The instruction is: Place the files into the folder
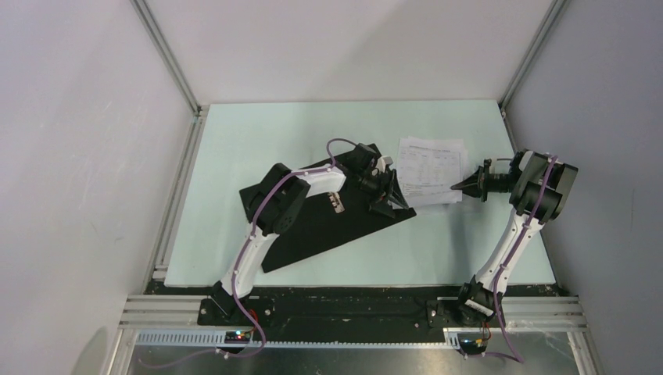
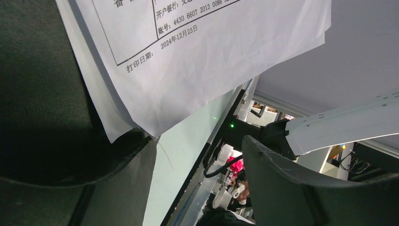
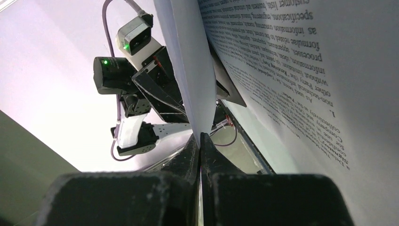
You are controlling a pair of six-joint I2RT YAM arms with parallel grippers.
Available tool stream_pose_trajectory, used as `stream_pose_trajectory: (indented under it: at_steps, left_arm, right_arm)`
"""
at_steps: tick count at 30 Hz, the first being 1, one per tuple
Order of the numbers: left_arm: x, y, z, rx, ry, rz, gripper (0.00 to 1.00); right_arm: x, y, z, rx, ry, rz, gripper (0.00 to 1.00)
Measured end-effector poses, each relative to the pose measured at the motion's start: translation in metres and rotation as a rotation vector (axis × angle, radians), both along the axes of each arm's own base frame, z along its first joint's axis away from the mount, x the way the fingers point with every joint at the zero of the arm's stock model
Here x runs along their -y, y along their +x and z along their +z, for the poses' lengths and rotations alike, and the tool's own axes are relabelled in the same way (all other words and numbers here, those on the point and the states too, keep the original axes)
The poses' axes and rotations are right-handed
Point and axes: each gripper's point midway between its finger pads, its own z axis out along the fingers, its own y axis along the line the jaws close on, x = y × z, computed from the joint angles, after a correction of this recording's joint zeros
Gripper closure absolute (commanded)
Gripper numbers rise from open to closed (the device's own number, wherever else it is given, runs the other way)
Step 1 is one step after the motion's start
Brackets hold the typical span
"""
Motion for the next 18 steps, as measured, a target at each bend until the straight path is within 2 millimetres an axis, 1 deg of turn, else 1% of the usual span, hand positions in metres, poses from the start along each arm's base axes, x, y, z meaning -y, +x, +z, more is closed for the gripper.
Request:
stream_pose_trajectory:
  at_steps: [6, 14, 18]
  left_arm:
    - [-0.001, 0.002, -0.002, 0.007, 0.018, 0.012, 0.30]
    - [0.014, 0.024, 0.019, 0.035, -0.045, 0.053, 0.35]
    - [0.016, 0.031, 0.018, 0.014, -0.057, 0.079, 0.35]
  right_arm:
    - [0.000, -0.001, -0.001, 0.007, -0.005, 0.004, 1.00]
    - [0.002, -0.007, -0.009, 0.023, -0.053, 0.046, 1.00]
    - [0.003, -0.010, -0.013, 0.030, -0.075, 0.064, 1.00]
